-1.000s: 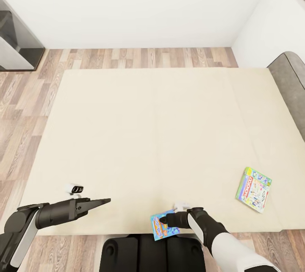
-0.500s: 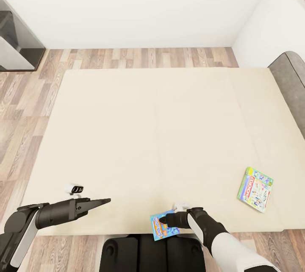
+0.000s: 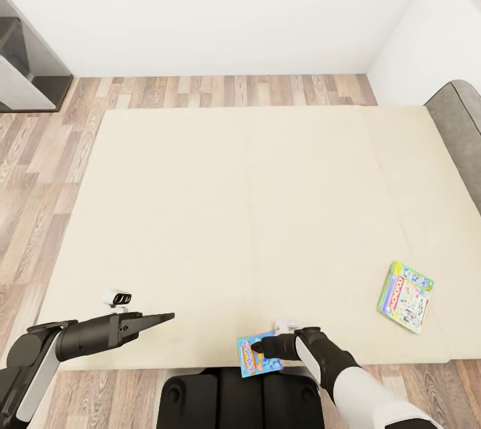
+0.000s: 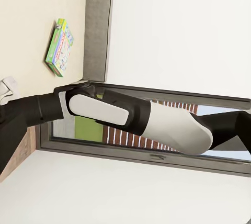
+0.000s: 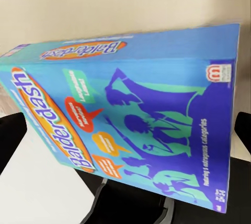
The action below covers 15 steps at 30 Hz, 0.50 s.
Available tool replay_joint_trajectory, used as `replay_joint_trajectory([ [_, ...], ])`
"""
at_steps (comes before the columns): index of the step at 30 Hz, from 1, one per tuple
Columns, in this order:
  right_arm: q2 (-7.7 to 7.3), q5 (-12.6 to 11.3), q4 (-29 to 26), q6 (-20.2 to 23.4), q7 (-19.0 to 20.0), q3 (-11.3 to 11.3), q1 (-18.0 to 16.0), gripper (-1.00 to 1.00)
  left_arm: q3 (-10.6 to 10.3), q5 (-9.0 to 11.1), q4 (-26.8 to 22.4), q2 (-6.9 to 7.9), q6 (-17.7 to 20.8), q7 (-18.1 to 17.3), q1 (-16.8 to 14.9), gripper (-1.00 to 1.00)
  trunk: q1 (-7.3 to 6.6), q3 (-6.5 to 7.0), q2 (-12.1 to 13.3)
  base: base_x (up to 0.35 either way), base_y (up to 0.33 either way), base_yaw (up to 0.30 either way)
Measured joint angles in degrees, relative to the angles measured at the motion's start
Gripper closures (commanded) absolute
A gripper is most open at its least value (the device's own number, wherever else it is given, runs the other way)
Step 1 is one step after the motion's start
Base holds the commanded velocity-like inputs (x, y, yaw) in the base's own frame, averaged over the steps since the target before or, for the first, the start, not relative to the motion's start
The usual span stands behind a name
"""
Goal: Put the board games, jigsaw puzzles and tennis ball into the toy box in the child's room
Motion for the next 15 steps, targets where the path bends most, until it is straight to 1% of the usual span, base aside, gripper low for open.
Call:
replay_joint_trajectory([
  [7,0.0,0.0,0.0,0.0,0.0,0.0,0.0,-1.0,0.0,0.0,0.0,0.0,0.0,0.0,0.0,-1.0,0.0,0.0,0.0,-0.001,0.06,0.0],
  [15,0.0,0.0,0.0,0.0,0.0,0.0,0.0,-1.0,0.0,0.0,0.0,0.0,0.0,0.0,0.0,-1.0,0.0,0.0,0.0,0.0,0.008,0.0],
])
